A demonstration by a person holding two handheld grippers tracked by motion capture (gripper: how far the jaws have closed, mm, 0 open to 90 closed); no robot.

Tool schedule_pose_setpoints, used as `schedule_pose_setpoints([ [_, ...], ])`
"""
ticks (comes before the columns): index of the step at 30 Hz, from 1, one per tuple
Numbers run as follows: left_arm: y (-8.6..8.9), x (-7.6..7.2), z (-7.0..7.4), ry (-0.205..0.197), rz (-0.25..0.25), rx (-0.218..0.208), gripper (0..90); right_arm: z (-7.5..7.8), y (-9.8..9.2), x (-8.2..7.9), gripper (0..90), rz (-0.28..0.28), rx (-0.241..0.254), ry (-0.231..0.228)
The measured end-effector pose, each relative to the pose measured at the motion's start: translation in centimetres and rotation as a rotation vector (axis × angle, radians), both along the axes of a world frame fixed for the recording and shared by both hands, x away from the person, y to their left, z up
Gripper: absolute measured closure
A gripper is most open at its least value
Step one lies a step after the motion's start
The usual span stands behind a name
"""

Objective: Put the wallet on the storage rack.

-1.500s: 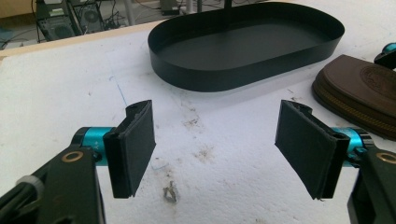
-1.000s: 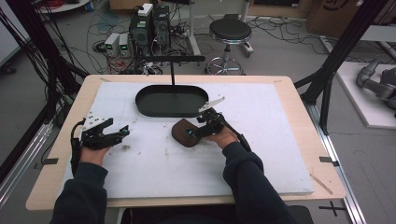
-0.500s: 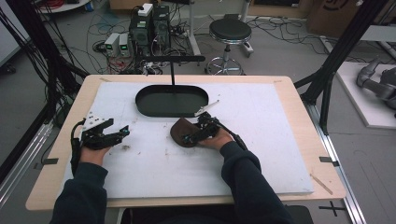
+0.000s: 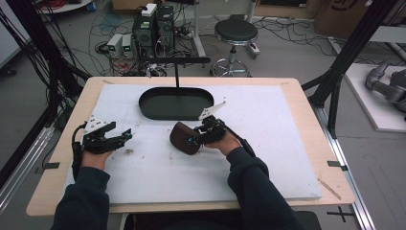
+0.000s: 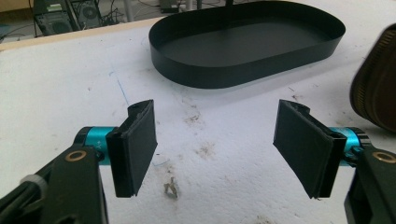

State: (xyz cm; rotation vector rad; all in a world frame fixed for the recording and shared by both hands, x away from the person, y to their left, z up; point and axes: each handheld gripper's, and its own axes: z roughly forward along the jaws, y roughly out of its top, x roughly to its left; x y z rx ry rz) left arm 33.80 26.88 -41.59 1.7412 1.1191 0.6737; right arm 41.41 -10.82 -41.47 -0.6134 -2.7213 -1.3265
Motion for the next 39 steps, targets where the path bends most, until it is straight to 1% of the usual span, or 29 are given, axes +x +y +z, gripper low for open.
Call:
schedule_pose_setpoints([
  [1, 0.0, 0.0, 0.0, -0.003, -0.002, -0.002, 29.7, 0.0, 0.3, -0.2, 61.5, 0.03, 0.008, 0.009],
  [3, 0.1, -0.1, 0.1, -0.011, -0.003, -0.005, 29.7, -0.2, 0.8, -0.4, 62.2, 0.053, -0.002, 0.01],
  [5, 0.2, -0.2, 0.1, -0.016, -0.003, -0.006, 29.7, -0.2, 1.2, -0.6, 64.2, 0.055, -0.013, -0.009],
  [7, 0.3, -0.2, 0.1, -0.02, -0.001, -0.01, 29.7, 0.0, 1.1, -0.6, 65.2, 0.048, -0.03, -0.022],
  [9, 0.4, -0.2, 0.1, -0.025, -0.002, -0.02, 29.7, 0.4, 0.7, -0.5, 65.6, 0.012, -0.047, -0.054],
  [10, 0.5, -0.3, 0.1, -0.026, -0.001, -0.023, 29.7, 0.7, 0.4, -0.3, 65.6, -0.011, -0.041, -0.053],
  [12, 0.5, -0.3, 0.1, -0.033, -0.007, -0.032, 29.6, 1.2, -0.4, 0.2, 65.6, -0.067, -0.023, -0.072],
  [15, 0.5, -0.3, 0.2, -0.048, -0.016, -0.038, 29.5, 2.2, -1.5, 1.5, 65.5, -0.153, -0.007, -0.089],
  [17, 0.4, -0.3, 0.2, -0.057, -0.022, -0.042, 29.5, 2.8, -1.8, 2.4, 65.5, -0.206, 0.007, -0.102],
  [19, 0.3, -0.3, 0.2, -0.063, -0.027, -0.041, 29.5, 3.5, -1.8, 3.5, 65.4, -0.253, 0.018, -0.125],
  [22, 0.3, -0.3, 0.2, -0.067, -0.034, -0.041, 29.5, 4.0, -1.3, 5.1, 65.3, -0.294, 0.017, -0.141],
  [25, 0.5, -0.3, 0.2, -0.071, -0.033, -0.048, 29.5, 4.0, -0.4, 7.1, 65.2, -0.329, 0.007, -0.138],
  [26, 0.5, -0.3, 0.2, -0.075, -0.029, -0.053, 29.5, 3.9, -0.1, 7.7, 65.2, -0.34, 0.014, -0.141],
  [28, 0.6, -0.3, 0.2, -0.079, -0.031, -0.057, 29.5, 3.7, 0.7, 9.0, 65.1, -0.354, 0.017, -0.112],
  [29, 0.6, -0.3, 0.2, -0.081, -0.03, -0.057, 29.5, 3.5, 1.1, 9.4, 65.1, -0.362, 0.028, -0.126],
  [30, 0.6, -0.3, 0.2, -0.083, -0.029, -0.057, 29.5, 3.3, 1.4, 9.6, 65.1, -0.37, 0.034, -0.113],
  [32, 0.7, -0.3, 0.2, -0.085, -0.032, -0.061, 29.5, 2.6, 2.4, 10.6, 65.1, -0.378, 0.033, -0.063],
  [33, 0.7, -0.3, 0.2, -0.084, -0.033, -0.062, 29.5, 2.3, 2.9, 11.0, 65.1, -0.378, 0.025, -0.052],
  [34, 0.7, -0.3, 0.2, -0.087, -0.033, -0.064, 29.5, 1.9, 3.4, 11.3, 65.1, -0.38, 0.019, -0.03],
  [35, 0.7, -0.3, 0.2, -0.089, -0.032, -0.066, 29.5, 1.6, 3.8, 11.6, 65.1, -0.381, 0.035, -0.023],
  [37, 0.7, -0.3, 0.2, -0.09, -0.031, -0.069, 29.5, 0.7, 4.4, 12.0, 65.1, -0.389, 0.074, 0.011],
  [39, 0.7, -0.4, 0.2, -0.089, -0.03, -0.072, 29.5, -0.3, 4.7, 12.3, 65.1, -0.404, 0.094, 0.066],
])
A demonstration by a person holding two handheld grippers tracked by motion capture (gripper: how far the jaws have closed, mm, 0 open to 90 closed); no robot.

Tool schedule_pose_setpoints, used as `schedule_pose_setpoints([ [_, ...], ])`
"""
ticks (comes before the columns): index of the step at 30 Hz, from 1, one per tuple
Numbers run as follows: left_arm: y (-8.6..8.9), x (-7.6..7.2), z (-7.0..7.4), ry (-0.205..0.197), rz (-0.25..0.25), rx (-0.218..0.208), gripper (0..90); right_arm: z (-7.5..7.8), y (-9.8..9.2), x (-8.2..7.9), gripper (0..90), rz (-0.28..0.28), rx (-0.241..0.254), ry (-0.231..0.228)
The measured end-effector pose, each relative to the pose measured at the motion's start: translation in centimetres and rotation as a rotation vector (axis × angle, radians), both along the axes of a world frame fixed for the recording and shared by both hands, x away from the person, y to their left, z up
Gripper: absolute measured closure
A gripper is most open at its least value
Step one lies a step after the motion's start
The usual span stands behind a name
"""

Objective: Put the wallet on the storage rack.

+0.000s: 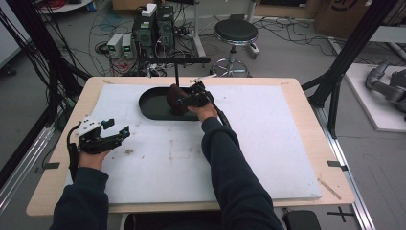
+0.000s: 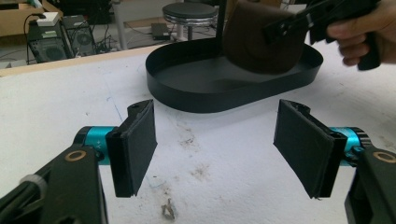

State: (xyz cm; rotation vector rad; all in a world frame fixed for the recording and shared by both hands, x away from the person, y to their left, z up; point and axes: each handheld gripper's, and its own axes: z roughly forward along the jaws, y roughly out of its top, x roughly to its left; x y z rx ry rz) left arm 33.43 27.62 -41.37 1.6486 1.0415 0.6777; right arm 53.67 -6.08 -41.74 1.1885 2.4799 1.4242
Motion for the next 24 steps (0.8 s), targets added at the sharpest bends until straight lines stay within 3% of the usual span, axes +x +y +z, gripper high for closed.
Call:
schedule_pose_setpoints([
  [2, 0.0, 0.0, 0.0, 0.0, -0.001, 0.0, 29.5, -0.7, 0.0, 0.2, 64.7, -0.014, -0.003, 0.011],
  [4, 0.0, 0.0, 0.0, 0.0, 0.0, 0.0, 29.5, -0.9, -0.3, 0.5, 63.6, -0.035, 0.032, 0.034],
  [8, 0.0, 0.0, 0.0, 0.003, 0.001, 0.0, 29.5, -0.5, -0.9, 0.6, 44.4, -0.109, -0.041, -0.002],
  [10, -0.1, -0.1, 0.0, 0.002, 0.0, 0.003, 29.5, -0.3, -1.5, 0.7, 40.5, -0.16, -0.069, -0.013],
  [14, 0.0, 0.0, -0.1, 0.004, 0.001, 0.005, 29.5, 0.6, -2.8, 0.6, 37.7, -0.203, -0.099, -0.052],
  [19, 0.0, 0.0, -0.1, 0.003, -0.003, 0.0, 29.5, 2.5, -4.1, -0.1, 37.6, -0.154, -0.135, -0.103],
  [21, 0.0, 0.0, -0.1, 0.004, -0.007, -0.007, 29.5, 3.5, -4.9, -0.8, 35.0, -0.119, -0.171, -0.147],
  [24, 0.1, 0.0, -0.1, 0.008, -0.014, -0.031, 27.3, 4.8, -6.8, -2.4, 31.1, -0.069, -0.167, -0.216],
])
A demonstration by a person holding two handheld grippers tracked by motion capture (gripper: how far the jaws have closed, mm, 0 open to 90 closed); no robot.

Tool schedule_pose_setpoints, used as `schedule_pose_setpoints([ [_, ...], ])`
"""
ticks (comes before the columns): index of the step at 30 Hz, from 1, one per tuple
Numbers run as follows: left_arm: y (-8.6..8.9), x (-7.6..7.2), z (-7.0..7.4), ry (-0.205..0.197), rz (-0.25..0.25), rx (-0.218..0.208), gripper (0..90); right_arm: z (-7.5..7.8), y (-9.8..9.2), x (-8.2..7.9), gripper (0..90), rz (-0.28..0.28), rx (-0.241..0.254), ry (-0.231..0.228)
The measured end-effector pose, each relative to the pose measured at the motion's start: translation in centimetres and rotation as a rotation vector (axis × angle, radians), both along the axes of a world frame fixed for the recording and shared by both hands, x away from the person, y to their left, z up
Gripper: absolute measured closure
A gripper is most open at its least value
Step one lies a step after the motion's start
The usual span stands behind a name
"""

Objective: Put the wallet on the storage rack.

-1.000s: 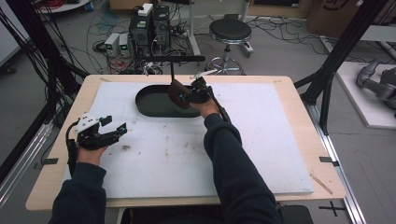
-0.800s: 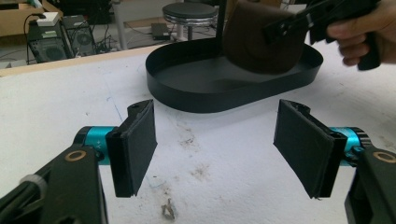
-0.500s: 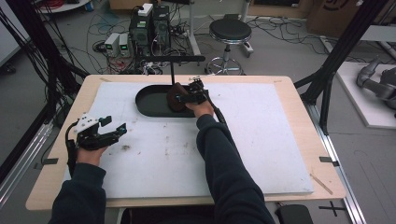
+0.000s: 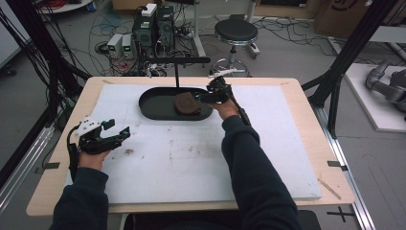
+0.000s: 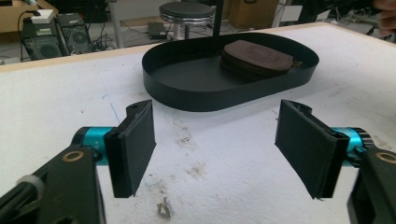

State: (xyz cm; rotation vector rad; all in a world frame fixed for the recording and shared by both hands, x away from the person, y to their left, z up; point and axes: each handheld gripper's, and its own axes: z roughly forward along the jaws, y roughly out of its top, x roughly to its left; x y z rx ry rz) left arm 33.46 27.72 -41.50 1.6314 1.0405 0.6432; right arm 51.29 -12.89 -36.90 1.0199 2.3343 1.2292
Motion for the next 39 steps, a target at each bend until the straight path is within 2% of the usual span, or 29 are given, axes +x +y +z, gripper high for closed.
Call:
schedule_pose_setpoints([
  [2, 0.1, 0.0, 0.0, -0.005, 0.003, -0.021, 24.3, 0.7, -1.6, -1.2, 29.7, 0.046, 0.001, -0.041],
  [4, 0.1, 0.0, 0.1, -0.008, 0.005, -0.046, 19.2, 1.3, -3.4, -2.4, 24.9, 0.068, -0.019, -0.059],
  [5, 0.2, 0.0, 0.2, -0.012, 0.004, -0.043, 18.7, 1.6, -4.2, -2.9, 21.8, 0.064, -0.03, -0.059],
  [6, 0.1, 0.0, 0.2, -0.012, 0.004, -0.042, 17.8, 1.8, -5.4, -3.8, 21.7, 0.06, -0.025, -0.087],
  [8, 0.0, 0.0, 0.3, -0.018, -0.006, -0.045, 17.7, 2.1, -7.0, -5.1, 20.6, 0.066, -0.03, -0.109],
  [10, -0.3, 0.1, 0.4, -0.026, -0.019, -0.03, 17.7, 2.4, -8.5, -6.2, 20.1, 0.029, -0.068, -0.093],
  [11, -0.4, 0.1, 0.5, -0.031, -0.022, -0.016, 17.8, 2.4, -9.4, -6.9, 20.0, 0.019, -0.054, -0.115],
  [13, -0.7, 0.2, 0.5, -0.046, -0.033, 0.005, 17.9, 2.3, -11.1, -8.3, 19.9, 0.046, -0.036, -0.147],
  [16, -1.1, 0.3, 0.5, -0.069, -0.035, 0.027, 17.9, 2.1, -13.2, -10.2, 19.9, 0.01, -0.026, -0.178],
  [18, -1.2, 0.4, 0.7, -0.072, -0.028, 0.014, 17.8, 1.7, -14.4, -11.3, 19.9, -0.012, -0.023, -0.195],
  [21, -1.3, 0.5, 0.9, -0.075, -0.015, -0.02, 17.7, 0.9, -16.0, -13.0, 19.9, -0.056, -0.019, -0.192],
  [25, -1.3, 0.6, 1.0, -0.076, -0.006, -0.023, 17.7, -0.4, -17.5, -14.9, 19.9, -0.116, -0.017, -0.199],
  [29, -1.3, 0.3, 1.1, -0.083, -0.008, -0.012, 17.7, -1.7, -18.4, -16.0, 19.9, -0.149, -0.008, -0.19],
  [34, -1.4, 0.2, 1.2, -0.087, -0.011, 0.005, 17.7, -2.3, -18.8, -16.1, 20.0, -0.169, -0.006, -0.179],
  [39, -1.4, -0.1, 1.0, -0.086, -0.011, 0.002, 17.7, -2.5, -18.9, -16.2, 20.0, -0.17, -0.01, -0.179],
])
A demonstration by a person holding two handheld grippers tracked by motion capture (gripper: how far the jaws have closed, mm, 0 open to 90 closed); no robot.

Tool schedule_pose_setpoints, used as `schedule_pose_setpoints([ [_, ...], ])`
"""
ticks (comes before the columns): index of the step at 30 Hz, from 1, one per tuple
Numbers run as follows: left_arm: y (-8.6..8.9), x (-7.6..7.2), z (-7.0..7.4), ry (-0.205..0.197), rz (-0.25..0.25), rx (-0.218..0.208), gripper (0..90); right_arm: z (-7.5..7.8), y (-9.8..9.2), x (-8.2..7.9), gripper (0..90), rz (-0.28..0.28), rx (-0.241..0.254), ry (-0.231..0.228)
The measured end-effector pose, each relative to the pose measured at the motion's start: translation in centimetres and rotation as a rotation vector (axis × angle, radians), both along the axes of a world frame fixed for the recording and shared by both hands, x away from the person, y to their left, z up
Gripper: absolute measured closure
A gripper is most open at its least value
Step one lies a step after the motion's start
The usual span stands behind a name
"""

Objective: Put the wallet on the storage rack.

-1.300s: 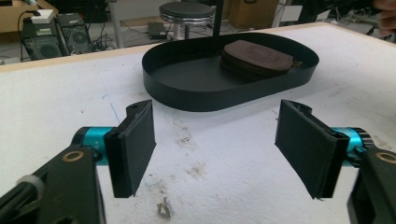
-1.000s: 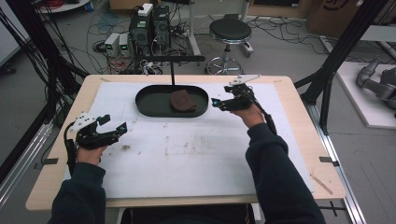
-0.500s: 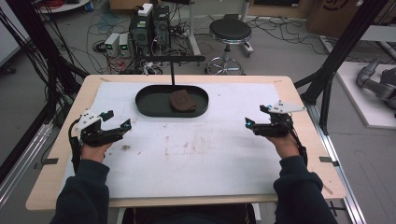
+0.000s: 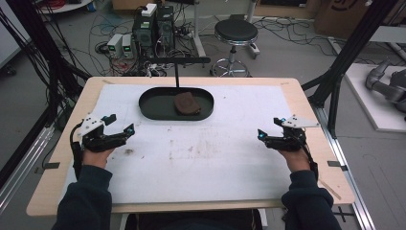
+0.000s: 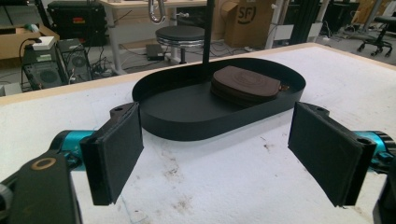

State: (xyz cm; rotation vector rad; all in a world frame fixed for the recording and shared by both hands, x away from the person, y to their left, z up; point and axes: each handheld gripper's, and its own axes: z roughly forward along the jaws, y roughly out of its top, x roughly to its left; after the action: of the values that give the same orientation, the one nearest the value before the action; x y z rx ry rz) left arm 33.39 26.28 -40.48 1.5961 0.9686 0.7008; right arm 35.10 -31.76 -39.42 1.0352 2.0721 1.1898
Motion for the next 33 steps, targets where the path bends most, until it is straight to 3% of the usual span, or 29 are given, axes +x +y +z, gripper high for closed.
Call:
schedule_pose_setpoints([
  [13, -0.13, -0.12, -0.29, 0.011, -0.006, 0.011, 17.7, -0.4, 0.29, -0.07, 20.1, -0.005, -0.033, 0.005],
  [33, 0.12, 0.05, -0.52, 0.022, 0.004, 0.013, 17.8, -0.42, 0.01, -0.15, 20.1, -0.008, -0.039, -0.007],
])
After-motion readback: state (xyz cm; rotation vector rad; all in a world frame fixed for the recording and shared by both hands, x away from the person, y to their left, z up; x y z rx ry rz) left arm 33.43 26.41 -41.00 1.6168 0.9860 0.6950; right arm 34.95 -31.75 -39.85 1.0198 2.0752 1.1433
